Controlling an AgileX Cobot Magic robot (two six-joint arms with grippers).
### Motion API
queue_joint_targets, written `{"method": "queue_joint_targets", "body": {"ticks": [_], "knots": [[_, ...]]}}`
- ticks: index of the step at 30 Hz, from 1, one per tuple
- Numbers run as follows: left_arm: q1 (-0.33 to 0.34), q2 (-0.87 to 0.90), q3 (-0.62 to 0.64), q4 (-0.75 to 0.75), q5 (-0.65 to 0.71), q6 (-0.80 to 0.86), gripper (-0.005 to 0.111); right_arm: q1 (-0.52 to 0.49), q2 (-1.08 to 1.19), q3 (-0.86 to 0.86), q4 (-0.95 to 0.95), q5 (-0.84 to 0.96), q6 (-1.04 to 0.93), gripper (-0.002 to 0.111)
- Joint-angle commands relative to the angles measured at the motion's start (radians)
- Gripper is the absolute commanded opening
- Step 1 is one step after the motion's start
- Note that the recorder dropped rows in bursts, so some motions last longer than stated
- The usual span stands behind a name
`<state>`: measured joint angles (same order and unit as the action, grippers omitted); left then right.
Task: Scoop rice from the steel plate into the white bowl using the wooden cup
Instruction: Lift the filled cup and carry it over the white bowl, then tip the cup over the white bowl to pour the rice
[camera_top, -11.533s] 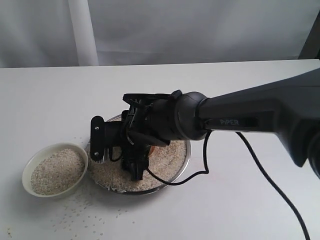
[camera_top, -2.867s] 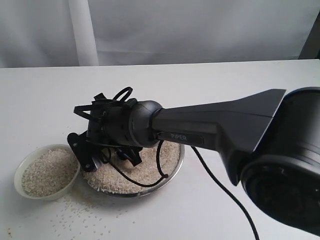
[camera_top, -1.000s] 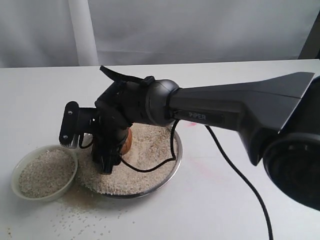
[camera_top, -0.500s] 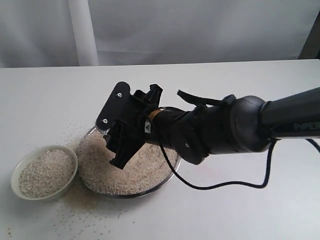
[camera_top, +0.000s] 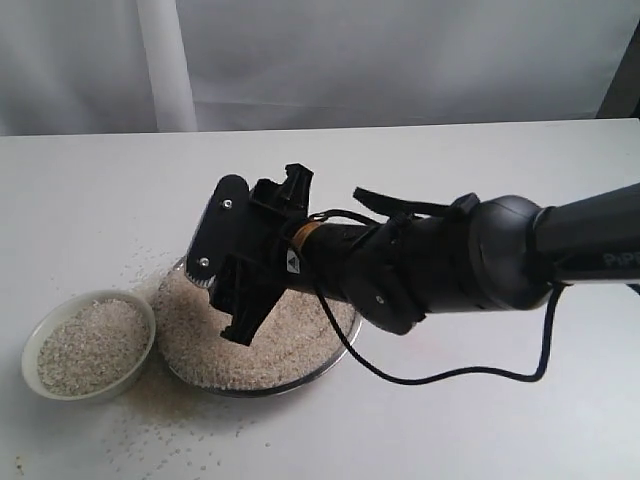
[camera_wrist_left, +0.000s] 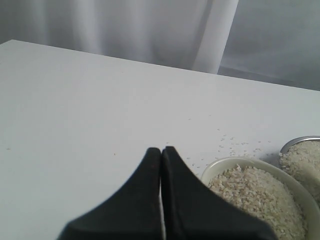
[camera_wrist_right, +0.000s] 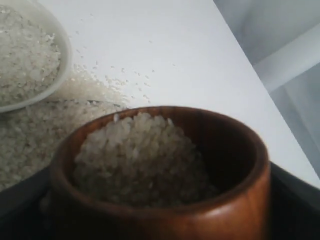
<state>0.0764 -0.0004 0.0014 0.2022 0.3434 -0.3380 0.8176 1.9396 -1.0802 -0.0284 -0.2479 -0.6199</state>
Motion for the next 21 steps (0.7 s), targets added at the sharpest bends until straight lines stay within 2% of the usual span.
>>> {"method": "queue_joint_targets", "body": {"ticks": [1, 9, 15, 21], "knots": [[-0.006, 0.000, -0.001, -0.006, -0.006, -0.002, 0.000, 0.014, -0.014, -0.126, -0.061, 0.177, -0.023, 0.000], [-0.006, 0.000, -0.001, -0.006, -0.006, -0.002, 0.000, 0.097, 0.006, -0.335, -0.205, 0.310, -0.056, 0.000], [-0.006, 0.000, -0.001, -0.006, -0.006, -0.002, 0.000, 0.164, 0.117, -0.512, -0.366, 0.448, -0.056, 0.000], [-0.006, 0.000, -0.001, -0.006, -0.006, -0.002, 0.000, 0.204, 0.219, -0.600, -0.447, 0.466, -0.056, 0.000]]}}
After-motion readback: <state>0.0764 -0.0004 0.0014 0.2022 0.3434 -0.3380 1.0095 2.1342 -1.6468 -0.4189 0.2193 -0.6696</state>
